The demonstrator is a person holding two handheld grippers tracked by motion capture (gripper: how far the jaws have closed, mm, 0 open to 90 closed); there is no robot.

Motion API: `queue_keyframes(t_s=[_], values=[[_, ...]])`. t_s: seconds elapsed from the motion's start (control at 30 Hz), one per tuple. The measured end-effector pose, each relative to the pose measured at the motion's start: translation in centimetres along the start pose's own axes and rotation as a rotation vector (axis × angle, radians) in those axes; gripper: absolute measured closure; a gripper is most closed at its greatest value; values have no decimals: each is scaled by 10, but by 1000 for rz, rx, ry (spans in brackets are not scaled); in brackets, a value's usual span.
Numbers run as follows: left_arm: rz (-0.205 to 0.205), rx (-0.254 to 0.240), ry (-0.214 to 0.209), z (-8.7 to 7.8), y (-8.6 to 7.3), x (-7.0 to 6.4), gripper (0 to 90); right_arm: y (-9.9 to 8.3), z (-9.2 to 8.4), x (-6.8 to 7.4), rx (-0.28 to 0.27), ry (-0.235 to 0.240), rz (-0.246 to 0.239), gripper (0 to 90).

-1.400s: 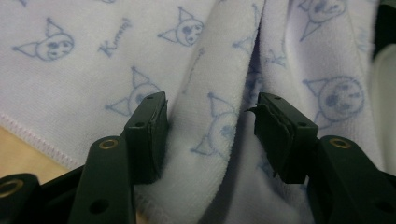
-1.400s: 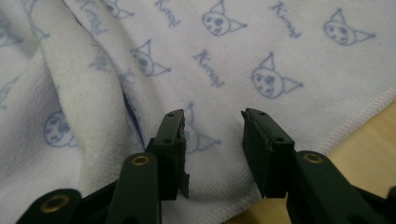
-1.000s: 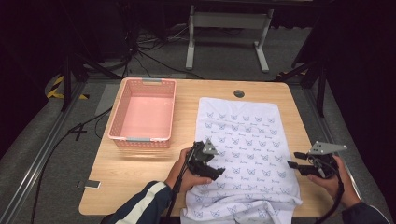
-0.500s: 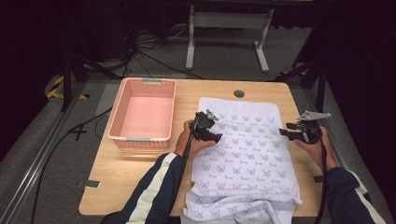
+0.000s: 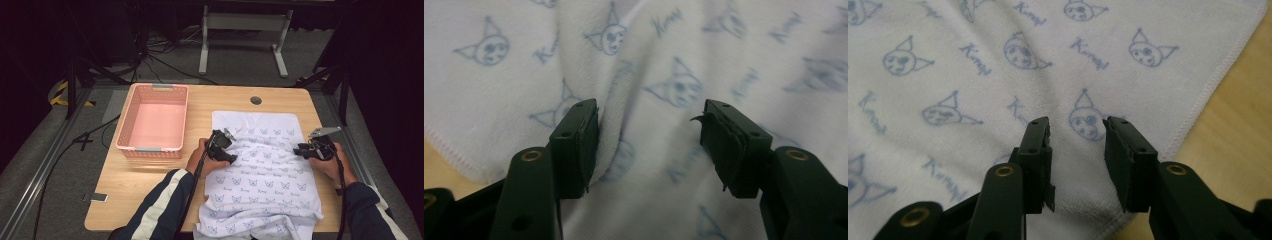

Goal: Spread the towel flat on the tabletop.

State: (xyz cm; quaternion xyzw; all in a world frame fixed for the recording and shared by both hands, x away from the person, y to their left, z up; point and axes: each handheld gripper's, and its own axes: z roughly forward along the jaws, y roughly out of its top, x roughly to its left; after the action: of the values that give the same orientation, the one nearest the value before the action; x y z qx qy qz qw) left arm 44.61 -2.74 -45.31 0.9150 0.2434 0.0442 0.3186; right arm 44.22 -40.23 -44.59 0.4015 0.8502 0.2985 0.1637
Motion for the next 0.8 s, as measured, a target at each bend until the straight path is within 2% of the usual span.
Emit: queue_keyframes(t_s=[0.07, 0.1, 0.13, 0.17, 0.2, 0.23, 0.27, 0.3, 0.37, 0.4, 0.47, 0.5, 0.53, 0.57, 0.6, 0.63, 0.67, 0.77, 0.8], values=[[27, 26, -31, -5, -5, -16, 408, -7, -9, 5, 24, 21, -4, 592], [27, 26, -31, -5, -5, -16, 385, -7, -9, 5, 24, 21, -4, 592], [26, 20, -40, -6, -6, -18, 361, -12, -16, 12, 57, 41, -21, 558], [18, -15, -23, -12, -6, -19, 334, -13, -19, 14, 65, 36, -29, 530], [18, -15, -23, -12, -6, -19, 314, -13, -19, 14, 65, 36, -29, 530], [-23, -90, 7, -18, -3, -11, 304, -11, -22, 11, 48, 6, -22, 518], [-23, -90, 7, -18, -3, -11, 297, -11, -22, 11, 48, 6, -22, 518], [-77, -121, 20, -21, 1, -3, 297, -9, -23, 8, 30, -5, -1, 509], [-127, -134, 54, -19, 8, 10, 271, 0, -22, -3, -7, -45, 42, 481], [-134, -120, 109, -16, 13, 19, 264, 5, -21, -9, -20, -77, 52, 486], [-208, -130, 156, -6, 19, 34, 276, 17, -15, -22, -43, -115, 90, 479], [-228, -125, 195, -1, 21, 42, 276, 22, -10, -28, -45, -136, 97, 474], [-262, -141, 227, 4, 22, 48, 278, 27, -6, -34, -42, -149, 114, 470], [-262, -141, 227, 4, 22, 48, 284, 31, -1, -40, -39, -159, 117, 467], [-279, -135, 239, 8, 23, 54, 284, 31, -1, -40, -39, -159, 117, 467], [-294, -105, 280, 13, 23, 61, 276, 37, 8, -48, -28, -171, 139, 466], [-294, -105, 280, 13, 23, 61, 277, 37, 8, -48, -28, -171, 139, 466], [-316, -103, 301, 18, 23, 72, 280, 43, 20, -56, -18, -180, 160, 460], [-345, -118, 283, 20, 22, 79, 278, 47, 25, -58, -38, -187, 173, 462]])
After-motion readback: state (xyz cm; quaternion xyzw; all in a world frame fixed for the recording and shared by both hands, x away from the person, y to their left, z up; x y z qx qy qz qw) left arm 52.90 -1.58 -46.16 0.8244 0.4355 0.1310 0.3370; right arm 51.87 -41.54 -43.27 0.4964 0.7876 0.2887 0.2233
